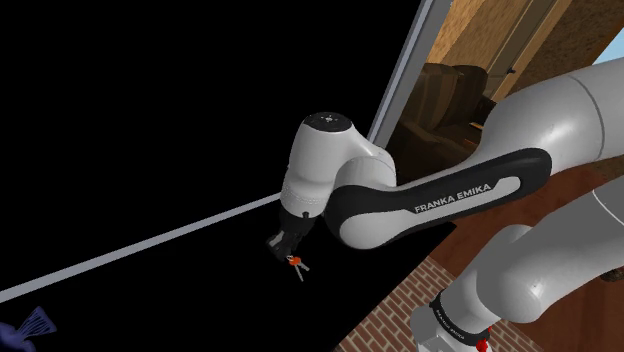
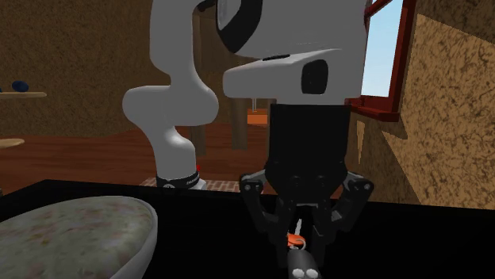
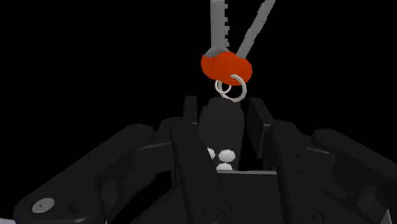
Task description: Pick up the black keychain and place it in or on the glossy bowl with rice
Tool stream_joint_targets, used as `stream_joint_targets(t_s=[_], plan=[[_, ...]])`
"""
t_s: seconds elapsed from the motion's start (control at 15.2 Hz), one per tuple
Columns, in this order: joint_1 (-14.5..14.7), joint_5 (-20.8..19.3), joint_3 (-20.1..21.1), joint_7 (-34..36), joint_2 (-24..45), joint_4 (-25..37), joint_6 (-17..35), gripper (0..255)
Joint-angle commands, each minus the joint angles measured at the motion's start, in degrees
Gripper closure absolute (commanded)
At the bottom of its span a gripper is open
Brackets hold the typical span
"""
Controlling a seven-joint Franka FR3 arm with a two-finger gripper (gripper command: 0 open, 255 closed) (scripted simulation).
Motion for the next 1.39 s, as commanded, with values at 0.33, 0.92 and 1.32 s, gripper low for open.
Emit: stream_joint_targets(t_s=[0.33, 0.92, 1.32], plan=[[0.7, 1.9, -1.4, -1.5, -3.7, 3.0, -6.3, 255], [1.2, 2.9, -3.2, -2.8, -7.1, 7.4, -13.9, 255], [1.2, 3.1, -4.2, -3.3, -8.6, 10.9, -18.7, 255]])
